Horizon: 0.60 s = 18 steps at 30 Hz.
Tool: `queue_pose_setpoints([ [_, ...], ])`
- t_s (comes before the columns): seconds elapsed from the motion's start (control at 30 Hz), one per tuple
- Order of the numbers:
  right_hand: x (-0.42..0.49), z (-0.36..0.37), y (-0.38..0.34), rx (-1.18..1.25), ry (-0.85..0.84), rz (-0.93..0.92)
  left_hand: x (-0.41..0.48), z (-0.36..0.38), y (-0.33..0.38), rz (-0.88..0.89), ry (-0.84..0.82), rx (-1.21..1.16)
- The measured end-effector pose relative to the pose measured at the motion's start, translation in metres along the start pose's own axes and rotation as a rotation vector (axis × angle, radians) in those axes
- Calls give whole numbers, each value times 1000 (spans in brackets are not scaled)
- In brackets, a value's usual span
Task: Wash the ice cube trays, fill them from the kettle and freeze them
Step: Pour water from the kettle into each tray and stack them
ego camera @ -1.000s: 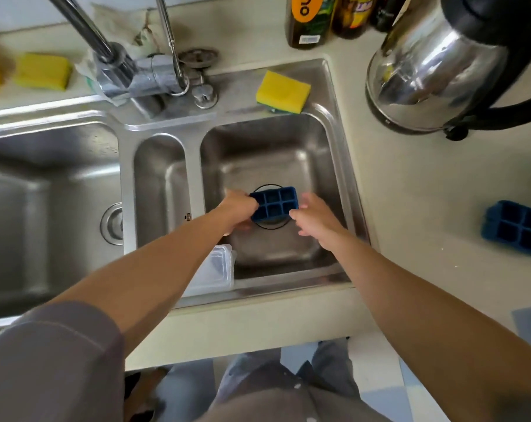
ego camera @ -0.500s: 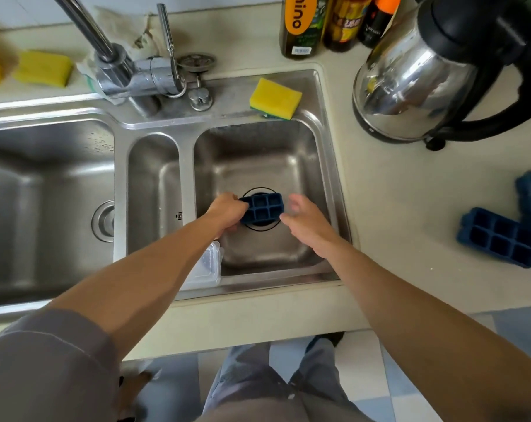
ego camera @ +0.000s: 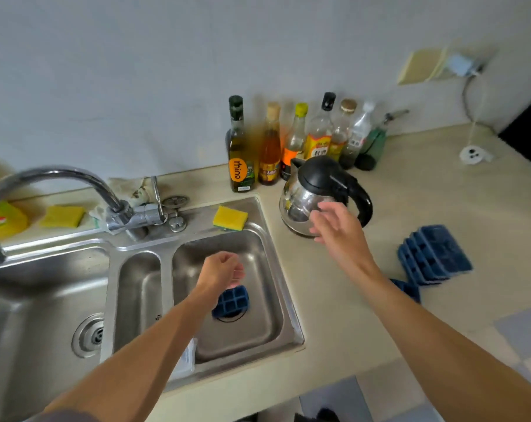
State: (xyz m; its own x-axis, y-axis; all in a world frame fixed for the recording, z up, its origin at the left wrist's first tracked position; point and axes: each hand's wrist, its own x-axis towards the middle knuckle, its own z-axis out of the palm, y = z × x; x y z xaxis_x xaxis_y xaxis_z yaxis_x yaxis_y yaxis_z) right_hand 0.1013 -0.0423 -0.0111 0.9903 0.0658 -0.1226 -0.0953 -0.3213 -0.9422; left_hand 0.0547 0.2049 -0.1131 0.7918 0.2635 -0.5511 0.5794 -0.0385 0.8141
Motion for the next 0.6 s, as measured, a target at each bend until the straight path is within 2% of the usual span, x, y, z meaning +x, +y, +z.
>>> queue_pose_setpoints([
  [0.13,19,-40,-14,44,250,-84,-4,22,33,62,-16,4],
  [0.27,48,-68,1,4,334,-88,-3,50,52,61,-34,-21],
  [0.4,79,-83,33,11,290,-14,-6,77,54,11,9,-94],
  [0.6,116,-84,70,35,131,12,-19,106,47,-63,113,-131],
])
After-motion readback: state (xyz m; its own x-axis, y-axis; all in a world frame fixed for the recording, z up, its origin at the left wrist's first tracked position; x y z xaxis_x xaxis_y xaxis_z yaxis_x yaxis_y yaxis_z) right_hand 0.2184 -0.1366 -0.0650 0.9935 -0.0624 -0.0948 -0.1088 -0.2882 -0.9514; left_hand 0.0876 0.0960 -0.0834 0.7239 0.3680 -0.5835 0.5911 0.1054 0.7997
